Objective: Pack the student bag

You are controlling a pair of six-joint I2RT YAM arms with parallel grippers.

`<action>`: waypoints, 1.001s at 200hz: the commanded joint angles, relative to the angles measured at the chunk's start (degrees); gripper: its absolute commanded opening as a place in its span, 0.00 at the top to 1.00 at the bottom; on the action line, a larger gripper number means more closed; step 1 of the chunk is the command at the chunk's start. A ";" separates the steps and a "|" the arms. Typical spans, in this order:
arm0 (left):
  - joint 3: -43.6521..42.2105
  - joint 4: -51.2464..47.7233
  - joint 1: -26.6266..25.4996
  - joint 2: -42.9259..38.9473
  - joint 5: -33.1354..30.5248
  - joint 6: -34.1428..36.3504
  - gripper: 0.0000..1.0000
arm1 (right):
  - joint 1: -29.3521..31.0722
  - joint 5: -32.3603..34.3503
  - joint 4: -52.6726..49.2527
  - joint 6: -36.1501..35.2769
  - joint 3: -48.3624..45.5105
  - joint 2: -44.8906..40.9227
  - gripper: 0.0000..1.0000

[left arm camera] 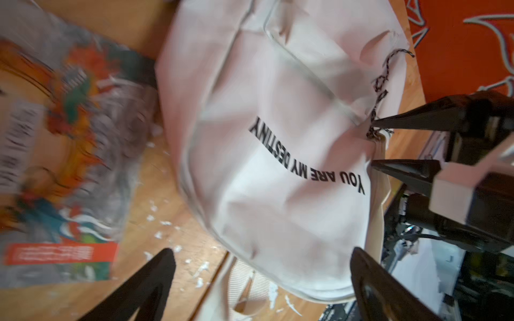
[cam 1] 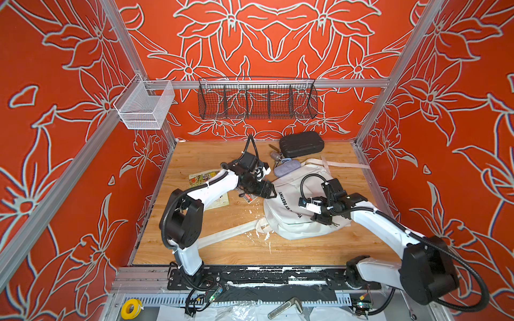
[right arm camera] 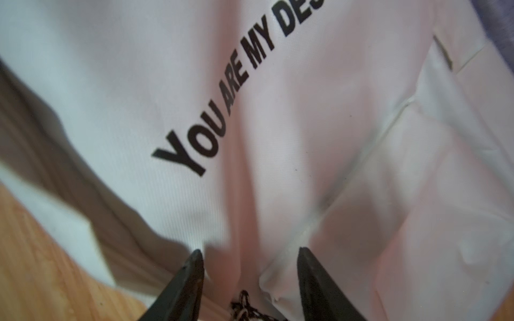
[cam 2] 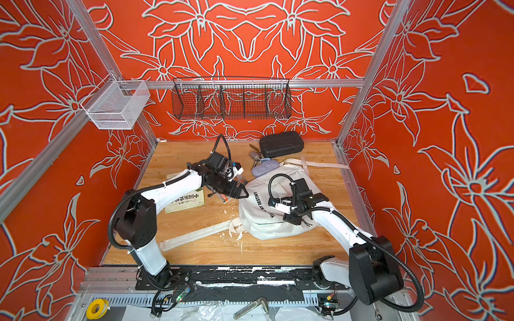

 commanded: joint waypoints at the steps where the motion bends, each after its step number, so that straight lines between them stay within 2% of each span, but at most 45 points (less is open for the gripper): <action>1: -5.01 4.73 -3.66 -5.02 3.95 -7.22 0.03 | 2.57 -2.30 0.58 0.34 1.02 0.96 0.51; 12: -7.39 6.23 -5.68 -6.34 3.70 -8.23 0.02 | 3.98 -2.08 1.75 2.11 0.38 1.13 0.55; 27: -9.99 8.25 -8.10 -6.71 3.38 -9.18 0.01 | 5.49 -2.67 2.99 4.99 -0.32 1.63 0.56; 60: -14.00 14.99 -8.84 -5.00 4.53 -13.07 0.12 | 6.13 -3.42 8.00 17.87 1.07 2.83 0.58; 75: -13.95 15.55 -9.10 -3.55 4.72 -12.96 0.20 | 6.07 -4.48 9.32 18.67 1.30 2.33 0.56; 91: -13.55 14.21 -9.19 -2.09 3.84 -11.84 0.38 | 6.04 -2.24 10.72 18.54 1.43 0.68 0.54; 110: -13.37 11.66 -9.06 -1.55 1.77 -10.06 0.69 | 5.29 1.05 10.43 15.58 2.33 -2.44 0.48; 117: -13.47 10.76 -9.02 -1.84 0.46 -9.49 0.92 | 4.88 2.00 9.57 13.92 2.56 -3.21 0.47; 121: -13.55 10.20 -8.96 -2.12 -0.59 -9.18 1.00 | 4.53 2.95 8.75 12.55 2.92 -3.79 0.47; 155: -15.95 9.17 -6.82 -6.93 -3.93 -5.28 1.00 | 2.60 5.44 0.70 3.34 3.81 -4.50 0.47; 200: -16.89 8.72 -6.03 -9.38 -4.65 -0.07 1.00 | 4.24 -3.86 0.73 2.49 3.69 1.39 0.48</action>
